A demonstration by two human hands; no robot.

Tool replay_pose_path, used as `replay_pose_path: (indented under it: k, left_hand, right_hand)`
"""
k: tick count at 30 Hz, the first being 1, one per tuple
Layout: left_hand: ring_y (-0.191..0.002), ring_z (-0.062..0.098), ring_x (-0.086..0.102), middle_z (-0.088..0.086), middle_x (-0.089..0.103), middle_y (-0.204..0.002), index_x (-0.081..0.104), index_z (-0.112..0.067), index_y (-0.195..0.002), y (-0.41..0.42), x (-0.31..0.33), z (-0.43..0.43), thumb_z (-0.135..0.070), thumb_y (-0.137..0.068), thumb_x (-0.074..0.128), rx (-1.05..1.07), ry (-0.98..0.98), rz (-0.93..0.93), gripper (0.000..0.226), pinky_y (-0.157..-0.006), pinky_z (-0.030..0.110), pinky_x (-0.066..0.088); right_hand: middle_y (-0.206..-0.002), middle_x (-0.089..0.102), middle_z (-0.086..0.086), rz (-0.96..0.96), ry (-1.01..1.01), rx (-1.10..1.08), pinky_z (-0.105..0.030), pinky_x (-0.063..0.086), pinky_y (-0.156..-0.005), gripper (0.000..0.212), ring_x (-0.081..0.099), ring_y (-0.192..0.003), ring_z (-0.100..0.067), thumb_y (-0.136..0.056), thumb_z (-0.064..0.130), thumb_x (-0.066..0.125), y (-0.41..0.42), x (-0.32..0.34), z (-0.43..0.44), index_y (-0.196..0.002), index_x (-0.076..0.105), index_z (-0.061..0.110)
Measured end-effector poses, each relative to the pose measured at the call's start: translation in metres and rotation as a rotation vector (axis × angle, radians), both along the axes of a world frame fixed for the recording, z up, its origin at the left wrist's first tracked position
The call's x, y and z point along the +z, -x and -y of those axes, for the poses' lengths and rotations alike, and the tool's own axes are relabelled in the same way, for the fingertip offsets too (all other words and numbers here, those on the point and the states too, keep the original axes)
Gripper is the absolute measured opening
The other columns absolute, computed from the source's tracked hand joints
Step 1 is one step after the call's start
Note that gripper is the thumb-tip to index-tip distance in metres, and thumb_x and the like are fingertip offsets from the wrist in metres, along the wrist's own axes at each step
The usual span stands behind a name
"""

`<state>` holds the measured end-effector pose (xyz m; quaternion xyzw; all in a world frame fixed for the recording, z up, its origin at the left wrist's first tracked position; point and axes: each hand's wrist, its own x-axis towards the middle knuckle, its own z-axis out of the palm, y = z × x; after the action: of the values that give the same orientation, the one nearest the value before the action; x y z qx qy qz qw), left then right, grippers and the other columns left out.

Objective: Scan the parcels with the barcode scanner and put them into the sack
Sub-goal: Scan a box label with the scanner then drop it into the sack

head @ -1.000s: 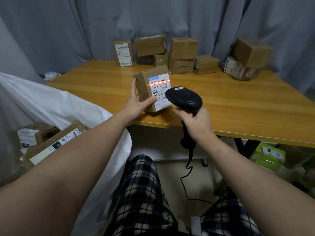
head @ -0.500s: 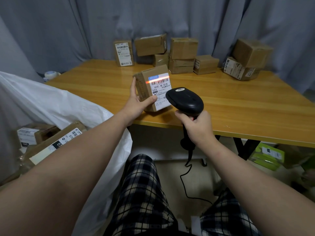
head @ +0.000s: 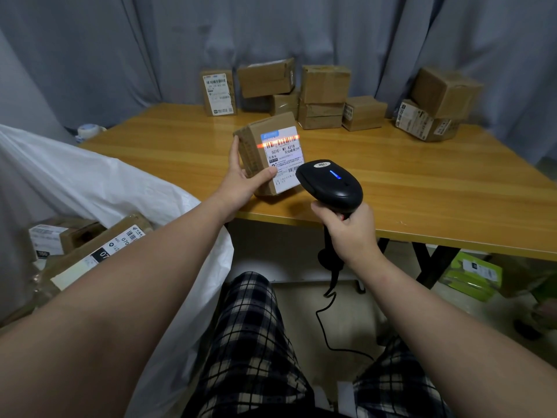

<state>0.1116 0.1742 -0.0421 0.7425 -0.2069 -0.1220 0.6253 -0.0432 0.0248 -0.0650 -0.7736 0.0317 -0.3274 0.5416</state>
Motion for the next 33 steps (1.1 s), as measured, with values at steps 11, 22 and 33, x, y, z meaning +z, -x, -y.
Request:
replay_pose_path:
  k: [11,22,33]
  left_hand:
    - [-0.105,0.009,0.062,-0.005,0.059,-0.116,0.005,-0.035,-0.150,0.019,0.010,-0.026,-0.022,-0.086,0.071,0.132,0.136,0.097,0.093,-0.085,0.027,0.056]
    - [-0.105,0.018,0.044,0.000,0.030,-0.118,0.036,-0.038,-0.137,0.021,0.043,-0.208,-0.046,-0.072,0.071,0.562,-0.470,0.267,0.074,-0.091,0.026,0.036]
    - [-0.123,0.034,0.046,0.013,0.040,-0.134,0.048,-0.030,-0.136,0.022,0.019,-0.189,-0.076,-0.077,0.050,0.193,-1.133,0.311,0.074,-0.104,0.045,0.039]
  right_hand:
    - [-0.062,0.060,0.009,-0.033,-0.105,0.136,-0.027,0.046,-0.066,0.003,0.056,-0.064,-0.007,-0.077,0.028,0.069,-0.018,0.028,-0.019,-0.077,0.066,0.029]
    - [-0.061,0.052,-0.008,-0.208,-0.085,0.419,-0.028,0.041,-0.062,0.039,0.055,-0.057,-0.012,-0.084,0.026,0.072,-0.089,0.037,-0.144,-0.078,0.059,-0.010]
    - [-0.065,0.061,-0.002,-0.346,-0.029,0.234,-0.031,0.042,-0.065,0.026,0.060,-0.066,-0.017,-0.084,0.032,0.072,-0.091,0.012,-0.136,-0.067,0.061,0.015]
